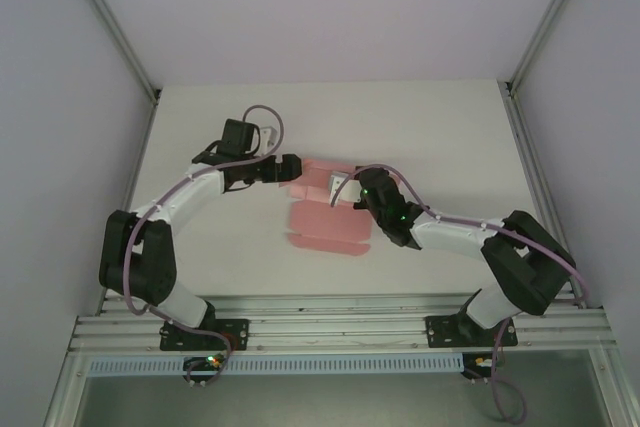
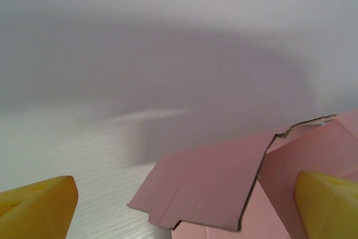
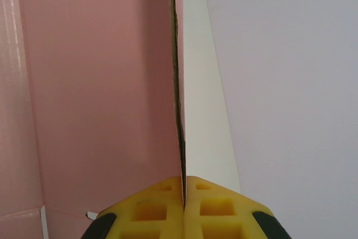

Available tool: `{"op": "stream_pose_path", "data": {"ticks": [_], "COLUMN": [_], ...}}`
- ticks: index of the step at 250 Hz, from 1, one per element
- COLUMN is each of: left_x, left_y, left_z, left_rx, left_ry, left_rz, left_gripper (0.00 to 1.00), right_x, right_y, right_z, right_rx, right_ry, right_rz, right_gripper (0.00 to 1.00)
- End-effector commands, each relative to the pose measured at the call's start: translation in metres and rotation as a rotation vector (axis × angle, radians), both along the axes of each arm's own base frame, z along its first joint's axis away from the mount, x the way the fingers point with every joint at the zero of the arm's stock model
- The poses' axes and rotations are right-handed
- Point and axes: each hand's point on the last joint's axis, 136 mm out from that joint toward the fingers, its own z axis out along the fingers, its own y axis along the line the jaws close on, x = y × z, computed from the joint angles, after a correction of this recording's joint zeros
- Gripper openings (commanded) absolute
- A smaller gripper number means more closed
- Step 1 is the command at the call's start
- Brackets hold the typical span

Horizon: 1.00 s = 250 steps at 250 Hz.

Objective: Assemble paper box

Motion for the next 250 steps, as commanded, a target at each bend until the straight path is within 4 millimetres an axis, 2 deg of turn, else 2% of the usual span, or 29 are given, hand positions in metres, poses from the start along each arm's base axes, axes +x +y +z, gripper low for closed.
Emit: {"op": "stream_pose_path", "data": {"ticks": [1, 15, 22, 55, 103, 136, 141, 172, 193, 216, 250], "left_x": [0.005, 0.009, 0.005, 0.012, 0.012, 0.014, 0.013, 0.009, 0.005, -0.009, -0.031], "left_y": [-0.015, -0.016, -0.026, -0.023, -0.036, -0.043, -0.045, -0.056, -0.046, -0.032, -0.003], "left_z": [0.016, 0.020, 0.022, 0.025, 0.028, 0.036, 0.039, 0.048, 0.052, 0.058, 0.059], "left_rx": [-0.020, -0.019, -0.012, 0.099, 0.200, 0.179, 0.159, 0.090, 0.146, 0.188, 0.100], "left_ry": [-0.049, -0.072, -0.088, -0.142, -0.219, -0.270, -0.278, -0.301, -0.312, -0.325, -0.313], "left_rz": [-0.051, -0.032, -0.044, 0.029, 0.050, 0.106, 0.108, 0.070, 0.052, 0.010, -0.008], "left_gripper": [1.00, 1.00, 1.00, 1.00, 1.00, 1.00, 1.00, 1.00, 1.00, 1.00, 1.00], "right_x": [-0.002, -0.002, -0.003, -0.004, -0.012, -0.015, -0.016, -0.018, -0.016, -0.013, -0.011], "right_y": [0.007, 0.007, 0.007, 0.008, 0.012, 0.009, 0.007, 0.004, -0.003, -0.012, -0.025], "right_z": [0.019, 0.020, 0.019, 0.022, 0.030, 0.027, 0.038, 0.039, 0.038, 0.036, 0.032], "right_rx": [0.081, 0.093, 0.095, 0.115, 0.190, 0.225, 0.249, 0.282, 0.269, 0.268, 0.303], "right_ry": [0.006, 0.011, 0.015, 0.033, 0.064, 0.084, 0.067, 0.094, 0.088, 0.090, 0.118], "right_rz": [0.008, 0.006, 0.007, 0.006, 0.026, 0.022, 0.022, 0.023, -0.005, -0.034, -0.053], "right_gripper": [0.00, 0.00, 0.00, 0.00, 0.00, 0.00, 0.00, 0.00, 0.00, 0.00, 0.00]}}
